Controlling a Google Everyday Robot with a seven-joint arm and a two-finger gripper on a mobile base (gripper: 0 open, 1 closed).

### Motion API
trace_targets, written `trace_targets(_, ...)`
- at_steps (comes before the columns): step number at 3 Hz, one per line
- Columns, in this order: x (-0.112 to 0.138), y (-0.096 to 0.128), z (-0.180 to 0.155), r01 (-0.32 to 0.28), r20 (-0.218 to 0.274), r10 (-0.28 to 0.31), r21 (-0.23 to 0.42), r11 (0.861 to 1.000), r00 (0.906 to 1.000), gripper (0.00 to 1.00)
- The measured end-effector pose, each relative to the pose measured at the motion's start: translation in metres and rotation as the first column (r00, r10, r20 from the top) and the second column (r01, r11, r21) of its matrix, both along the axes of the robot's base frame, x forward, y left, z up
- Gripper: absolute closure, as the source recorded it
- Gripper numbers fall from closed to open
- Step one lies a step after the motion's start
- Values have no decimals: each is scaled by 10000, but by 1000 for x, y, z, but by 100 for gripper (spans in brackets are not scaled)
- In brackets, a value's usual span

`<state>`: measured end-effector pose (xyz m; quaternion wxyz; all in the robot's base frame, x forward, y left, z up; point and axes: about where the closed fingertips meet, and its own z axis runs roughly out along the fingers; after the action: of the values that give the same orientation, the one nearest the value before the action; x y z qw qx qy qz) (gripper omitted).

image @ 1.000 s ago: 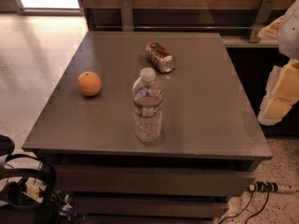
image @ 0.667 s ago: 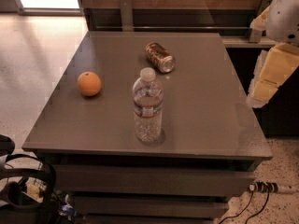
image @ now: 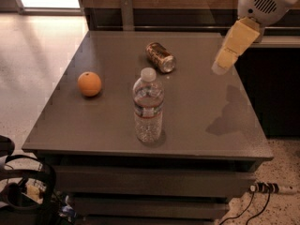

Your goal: Place orange can upright

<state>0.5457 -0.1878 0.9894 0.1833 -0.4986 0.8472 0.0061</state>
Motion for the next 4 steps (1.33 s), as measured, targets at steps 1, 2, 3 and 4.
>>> trace_targets(1,39,11,-4,1096,-221,-1081,845,9904,9939,0)
trace_targets(2,81,23,-6,1809,-426,-1764,1583,9707,9834,0)
trace_targets(3,122,43,-15,2320,-728,-2212,2242,9465,9725,0)
trace_targets(4,141,60,-28,2560,-982,-2383,2587,9314,9662,0)
